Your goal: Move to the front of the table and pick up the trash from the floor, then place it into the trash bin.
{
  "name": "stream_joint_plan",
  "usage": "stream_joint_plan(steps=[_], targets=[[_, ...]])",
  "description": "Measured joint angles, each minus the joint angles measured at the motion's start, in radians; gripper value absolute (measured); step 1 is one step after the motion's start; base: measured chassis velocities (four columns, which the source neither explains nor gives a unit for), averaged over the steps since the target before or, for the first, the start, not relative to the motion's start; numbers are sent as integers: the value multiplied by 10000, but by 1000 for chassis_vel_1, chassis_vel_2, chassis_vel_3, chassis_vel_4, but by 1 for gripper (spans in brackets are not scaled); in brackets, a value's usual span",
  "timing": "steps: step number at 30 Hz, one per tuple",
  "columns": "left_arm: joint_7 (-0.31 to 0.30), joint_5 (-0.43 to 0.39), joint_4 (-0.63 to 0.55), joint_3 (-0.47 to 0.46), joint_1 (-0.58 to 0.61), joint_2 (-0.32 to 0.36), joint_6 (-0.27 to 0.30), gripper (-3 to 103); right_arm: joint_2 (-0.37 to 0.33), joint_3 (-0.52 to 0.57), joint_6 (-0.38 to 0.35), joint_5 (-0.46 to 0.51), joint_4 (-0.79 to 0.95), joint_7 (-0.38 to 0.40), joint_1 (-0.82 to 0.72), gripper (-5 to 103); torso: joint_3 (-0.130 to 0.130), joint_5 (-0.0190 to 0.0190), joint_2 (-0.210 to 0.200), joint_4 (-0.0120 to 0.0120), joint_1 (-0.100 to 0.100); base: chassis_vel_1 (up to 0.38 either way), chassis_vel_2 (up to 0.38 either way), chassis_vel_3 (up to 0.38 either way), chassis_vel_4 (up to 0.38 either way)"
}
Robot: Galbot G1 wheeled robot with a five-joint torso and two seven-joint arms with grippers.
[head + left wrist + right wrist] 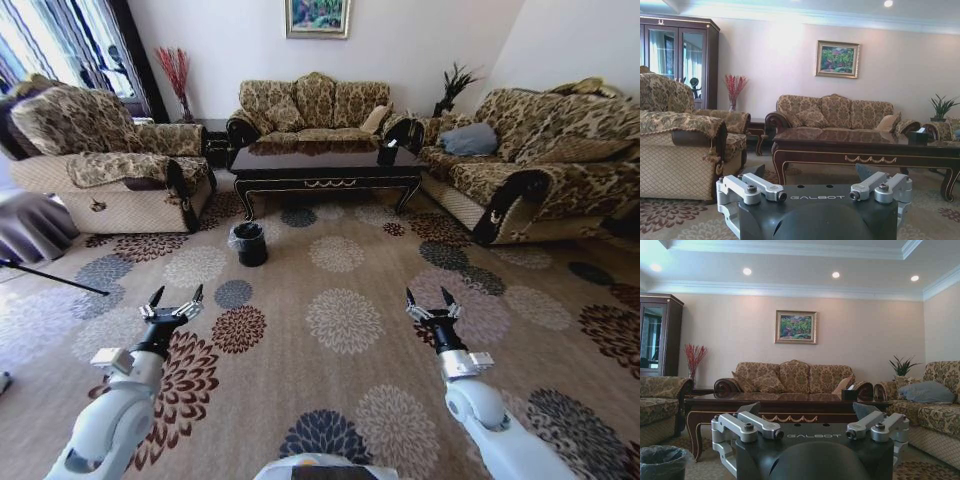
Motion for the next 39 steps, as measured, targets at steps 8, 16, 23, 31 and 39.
stream_joint_plan(steps=[8,16,23,31,39], targets=[[13,-57,-50,-152,3,7,-12,100,-186,235,-859,-152,462,720,-200,100,241,1,384,0,146,0,0,0,0],[1,-368,58,-308,-244,138,72,100,-626,674,-2169,250,1405,1284,-273,100,411,-1,670,1,263,0,0,0,0],[-42,-810,285,-526,-579,374,213,100,-886,849,-1615,730,1549,-310,-287,100,617,0,1012,0,397,0,0,0,0],[-38,-956,353,-576,-688,493,244,100,-1351,1080,-1346,1372,1675,-989,-337,100,814,0,1351,0,538,0,0,0,0],[-14,-1010,335,-575,-744,535,253,100,-1542,1256,-1486,1583,1865,-977,-435,100,1017,0,1687,0,671,0,0,0,0]])
